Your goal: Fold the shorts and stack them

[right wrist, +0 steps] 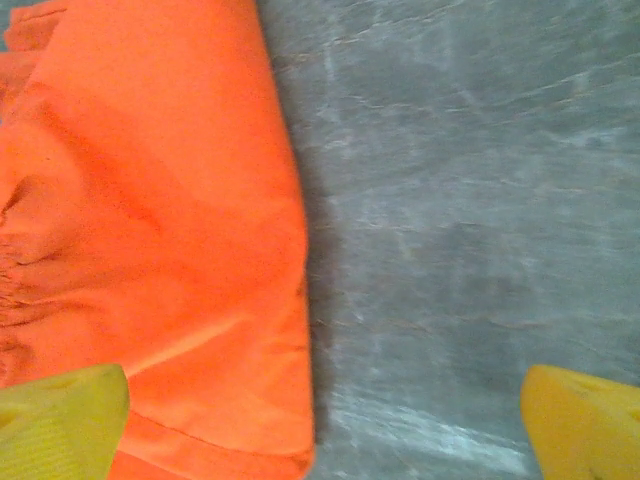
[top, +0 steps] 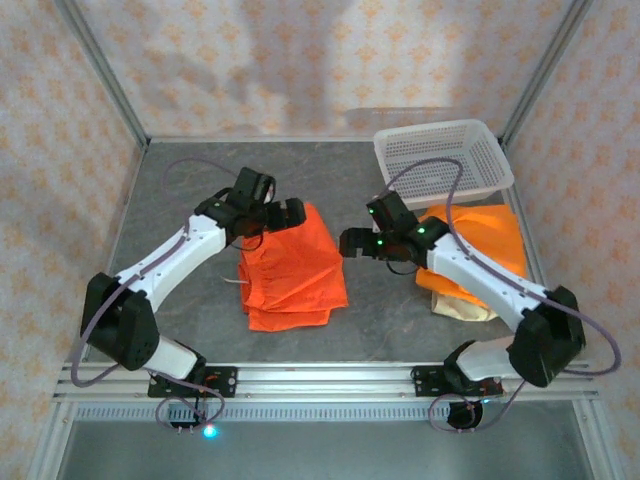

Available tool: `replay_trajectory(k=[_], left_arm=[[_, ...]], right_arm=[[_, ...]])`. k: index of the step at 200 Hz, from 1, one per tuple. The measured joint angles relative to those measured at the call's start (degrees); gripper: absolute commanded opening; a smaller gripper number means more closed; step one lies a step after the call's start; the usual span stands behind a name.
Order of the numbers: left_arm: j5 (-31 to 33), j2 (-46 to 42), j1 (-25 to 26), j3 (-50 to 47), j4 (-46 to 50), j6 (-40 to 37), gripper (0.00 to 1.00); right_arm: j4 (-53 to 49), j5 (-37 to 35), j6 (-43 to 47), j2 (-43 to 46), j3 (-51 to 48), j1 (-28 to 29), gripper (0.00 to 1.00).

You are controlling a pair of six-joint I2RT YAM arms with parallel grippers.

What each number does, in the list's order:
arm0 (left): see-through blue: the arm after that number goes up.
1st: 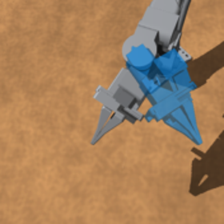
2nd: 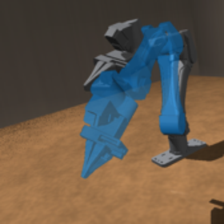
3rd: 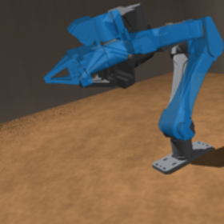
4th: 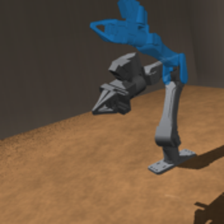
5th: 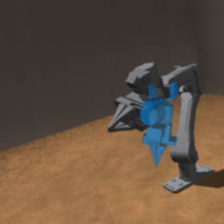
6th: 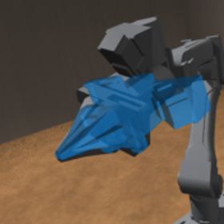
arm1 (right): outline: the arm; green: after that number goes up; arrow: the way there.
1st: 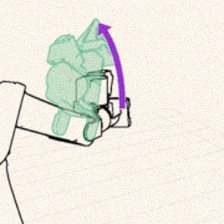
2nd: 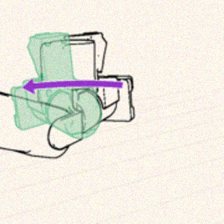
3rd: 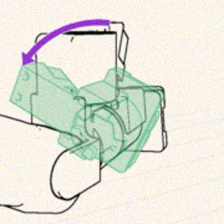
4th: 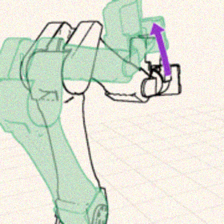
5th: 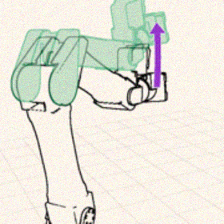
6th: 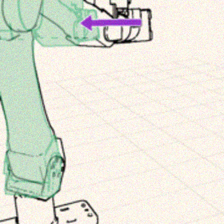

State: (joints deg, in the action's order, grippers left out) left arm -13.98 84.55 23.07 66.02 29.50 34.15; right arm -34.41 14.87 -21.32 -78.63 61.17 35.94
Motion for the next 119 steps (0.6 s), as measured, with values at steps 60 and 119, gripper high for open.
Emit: replay_trajectory(k=[60, 119], left_arm=[[-1.7, 10.2, -4.6, -4.0, -2.1, -0.9, 1.0], [1.6, 18.8, -9.3, -1.3, -4.4, -3.0, 1.0]], right_arm=[[6.2, 6.7, -3.0, -6.5, 0.0, 0.8, 1.0], [6.9, 9.1, -3.1, -9.9, 0.0, 1.3, 1.0]])
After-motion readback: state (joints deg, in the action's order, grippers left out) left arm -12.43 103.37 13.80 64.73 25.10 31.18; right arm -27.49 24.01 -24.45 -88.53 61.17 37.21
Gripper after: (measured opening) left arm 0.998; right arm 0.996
